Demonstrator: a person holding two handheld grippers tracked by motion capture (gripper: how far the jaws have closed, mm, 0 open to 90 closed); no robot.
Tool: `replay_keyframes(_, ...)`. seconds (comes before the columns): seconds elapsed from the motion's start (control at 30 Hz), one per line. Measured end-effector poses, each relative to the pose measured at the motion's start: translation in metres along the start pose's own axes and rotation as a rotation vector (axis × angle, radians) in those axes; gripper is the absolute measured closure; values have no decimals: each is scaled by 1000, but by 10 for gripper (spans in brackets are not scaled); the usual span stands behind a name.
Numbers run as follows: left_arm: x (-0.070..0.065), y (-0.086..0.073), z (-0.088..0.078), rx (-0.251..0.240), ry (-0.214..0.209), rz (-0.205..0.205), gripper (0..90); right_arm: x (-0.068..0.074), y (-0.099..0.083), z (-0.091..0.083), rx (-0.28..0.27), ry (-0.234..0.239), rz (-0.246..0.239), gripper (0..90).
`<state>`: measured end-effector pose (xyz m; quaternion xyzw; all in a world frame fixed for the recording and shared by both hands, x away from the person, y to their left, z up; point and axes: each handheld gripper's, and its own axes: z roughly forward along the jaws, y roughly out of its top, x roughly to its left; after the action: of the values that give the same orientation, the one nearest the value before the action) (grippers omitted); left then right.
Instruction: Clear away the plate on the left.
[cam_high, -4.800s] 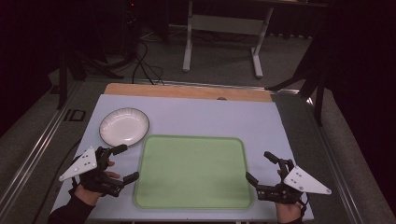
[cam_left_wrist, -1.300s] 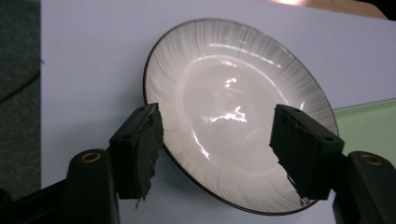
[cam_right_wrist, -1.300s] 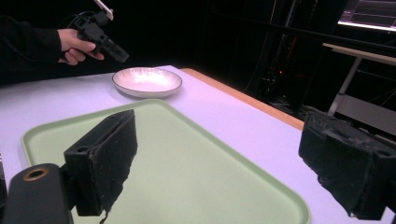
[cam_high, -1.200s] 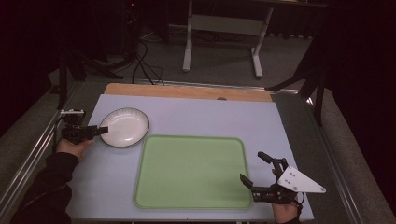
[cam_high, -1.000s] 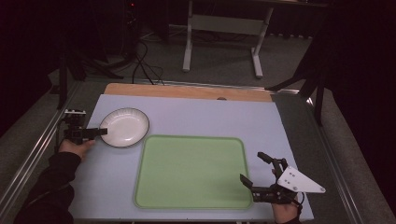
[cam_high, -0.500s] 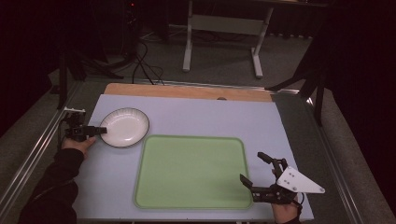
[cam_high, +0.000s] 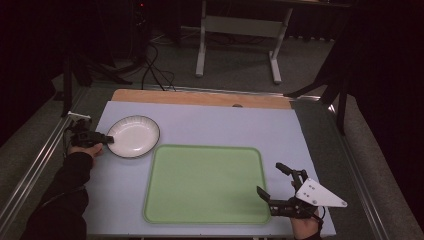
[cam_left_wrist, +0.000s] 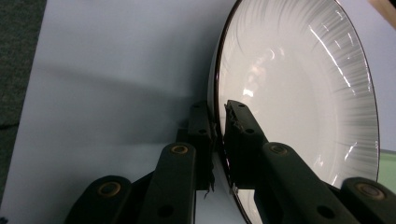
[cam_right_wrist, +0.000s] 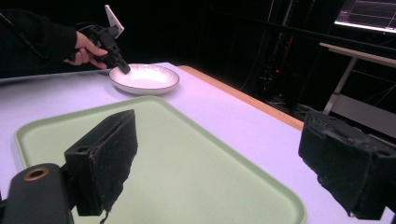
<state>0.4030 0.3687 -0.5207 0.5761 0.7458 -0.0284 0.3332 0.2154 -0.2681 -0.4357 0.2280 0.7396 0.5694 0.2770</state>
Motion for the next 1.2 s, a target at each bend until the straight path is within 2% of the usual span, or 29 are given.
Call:
replay_keyframes(0.07,-1,1,-1,2,11,-5,835,0,0,0,0,-4,-2,114)
replay_keyframes(0.33,1,3,-2,7,-6,-38,855,0,0,-1,-3,-14,-4,115)
replay_keyframes(0.57,-4,6,-2,-24,0,-44,865,-1,-1,-1,0,-23,-2,115)
replay_keyframes(0.9,-9,8,-2,-39,3,-47,867,-2,-2,0,2,-27,3,114)
replay_keyframes(0.97,-10,9,-5,-55,-20,-65,865,-2,-2,0,5,-29,1,115)
replay_keyframes(1.03,-12,10,-5,-52,-18,-60,862,-2,-2,0,3,-29,2,115)
replay_keyframes(1.07,-13,10,-8,-65,-34,-67,859,-2,-2,0,2,-30,3,115)
replay_keyframes(1.2,-15,11,-13,-70,-35,-56,856,-2,-2,-1,3,-31,3,115)
